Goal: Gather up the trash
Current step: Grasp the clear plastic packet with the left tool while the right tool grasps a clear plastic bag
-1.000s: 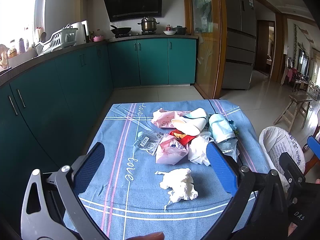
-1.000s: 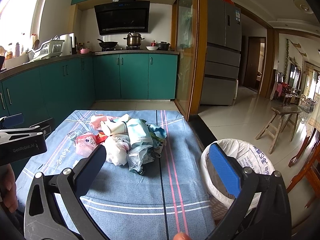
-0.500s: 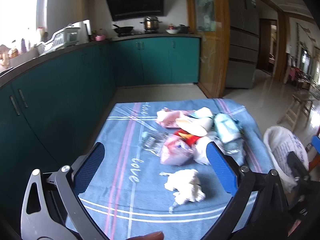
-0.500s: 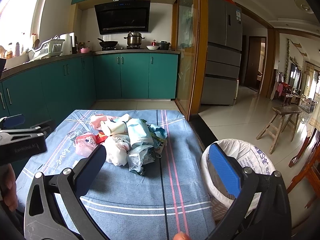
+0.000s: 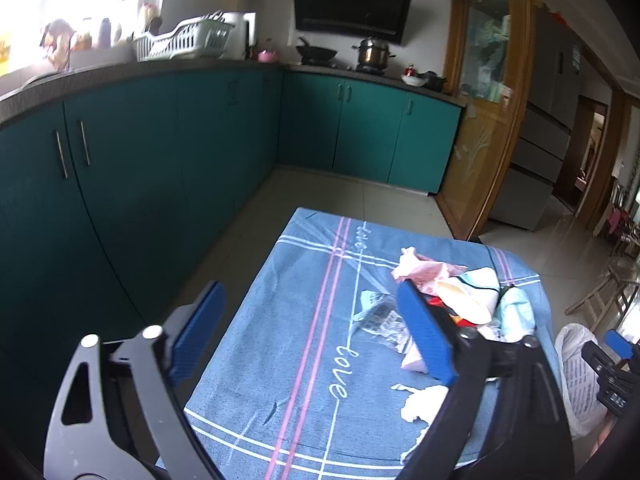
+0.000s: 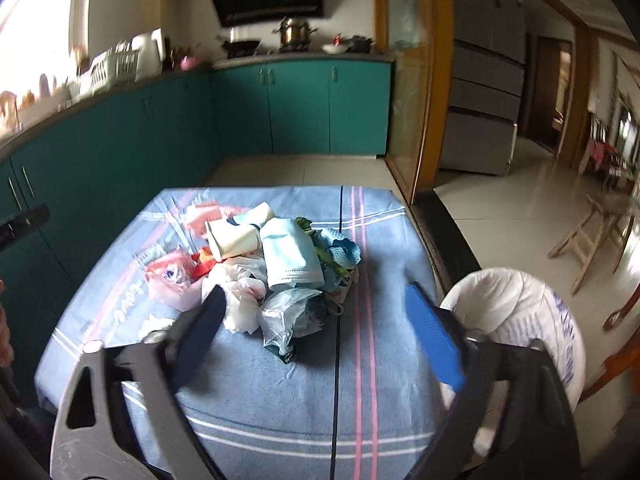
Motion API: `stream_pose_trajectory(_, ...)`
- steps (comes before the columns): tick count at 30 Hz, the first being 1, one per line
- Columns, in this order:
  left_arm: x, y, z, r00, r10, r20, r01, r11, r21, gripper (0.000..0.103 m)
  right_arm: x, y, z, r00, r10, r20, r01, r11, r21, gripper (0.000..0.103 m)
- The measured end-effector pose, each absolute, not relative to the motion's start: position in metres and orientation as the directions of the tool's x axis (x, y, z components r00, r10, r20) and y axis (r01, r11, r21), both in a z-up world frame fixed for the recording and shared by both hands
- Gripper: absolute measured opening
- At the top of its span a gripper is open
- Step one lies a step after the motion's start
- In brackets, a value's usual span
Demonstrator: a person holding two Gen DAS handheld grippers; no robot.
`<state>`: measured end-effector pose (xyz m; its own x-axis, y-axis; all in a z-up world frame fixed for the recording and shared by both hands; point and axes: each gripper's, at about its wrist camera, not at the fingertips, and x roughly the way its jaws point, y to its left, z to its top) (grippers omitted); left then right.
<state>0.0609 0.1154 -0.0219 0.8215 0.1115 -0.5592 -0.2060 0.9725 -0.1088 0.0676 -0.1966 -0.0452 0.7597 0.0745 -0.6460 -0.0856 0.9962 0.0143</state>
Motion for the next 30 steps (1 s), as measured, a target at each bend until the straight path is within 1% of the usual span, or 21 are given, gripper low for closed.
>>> stream_pose_trajectory(2,0.068,0.121,-0.028,0.804,0.115,-0.583,-0.223,0.968,-0.117,0.083,0.084,-0.194,-0.047,0.727,0.106,-0.679,-0.109,0.993,0.038,0.064)
stream_pose_trajectory(5,0.078,0.120,-0.040,0.785,0.112,-0.610,-0.226,0.968,-0.112,0.083,0.106,-0.193,-0.049,0.703,0.120,-0.701,-0.116,0.992,0.054,0.058)
stream_pose_trajectory(9,0.094,0.109,-0.060,0.751,0.106,-0.652,-0.207,0.975,-0.080,0.083,0.128,-0.192,-0.065,0.682,0.122,-0.721,-0.114,0.992,0.060,0.058)
stream_pose_trajectory(11,0.102,0.103,-0.069,0.732,0.079,-0.676,-0.191,0.977,-0.092,0.083,0.137,-0.193,-0.073,0.663,0.137,-0.736,-0.123,0.990,0.073,0.058)
stream_pose_trajectory(14,0.114,0.095,-0.077,0.707,0.015,-0.707,-0.159,0.977,-0.139,0.084,0.145,-0.200,-0.084,0.655,0.158,-0.739,-0.134,0.987,0.092,0.058)
stream_pose_trajectory(16,0.130,0.089,-0.077,0.681,-0.054,-0.731,-0.119,0.976,-0.182,0.085,0.147,-0.206,-0.087,0.655,0.183,-0.733,-0.152,0.982,0.110,0.058)
stream_pose_trajectory(19,0.165,0.073,-0.078,0.596,-0.178,-0.783,-0.031,0.969,-0.245,0.085,0.148,-0.214,-0.089,0.654,0.194,-0.731,-0.151,0.981,0.125,0.058)
stream_pose_trajectory(20,0.172,0.068,-0.079,0.580,-0.192,-0.792,-0.018,0.968,-0.248,0.085,0.147,-0.216,-0.090,0.652,0.198,-0.732,-0.146,0.980,0.134,0.058)
stream_pose_trajectory(22,0.181,0.061,-0.084,0.579,-0.193,-0.792,0.003,0.972,-0.235,0.087,0.141,-0.219,-0.092,0.642,0.220,-0.735,-0.143,0.976,0.167,0.059)
stream_pose_trajectory(24,0.183,0.059,-0.091,0.604,-0.158,-0.781,-0.007,0.979,-0.204,0.088,0.137,-0.212,-0.094,0.637,0.213,-0.741,-0.158,0.977,0.145,0.059)
stream_pose_trajectory(25,0.184,0.060,-0.093,0.618,-0.134,-0.775,-0.024,0.982,-0.188,0.089,0.135,-0.207,-0.095,0.639,0.202,-0.743,-0.169,0.978,0.121,0.061)
stream_pose_trajectory(26,0.188,0.061,-0.097,0.630,-0.087,-0.772,-0.057,0.986,-0.158,0.089,0.133,-0.202,-0.098,0.640,0.186,-0.745,-0.178,0.980,0.092,0.065)
stream_pose_trajectory(27,0.192,0.062,-0.099,0.631,-0.065,-0.773,-0.073,0.987,-0.142,0.089,0.132,-0.198,-0.100,0.639,0.174,-0.749,-0.185,0.980,0.070,0.068)
stream_pose_trajectory(29,0.199,0.062,-0.105,0.619,-0.071,-0.782,-0.074,0.986,-0.148,0.089,0.133,-0.194,-0.110,0.623,0.159,-0.766,-0.195,0.980,0.045,0.072)
stream_pose_trajectory(30,0.202,0.062,-0.108,0.608,-0.087,-0.789,-0.068,0.984,-0.162,0.089,0.134,-0.193,-0.115,0.612,0.155,-0.775,-0.198,0.979,0.040,0.072)
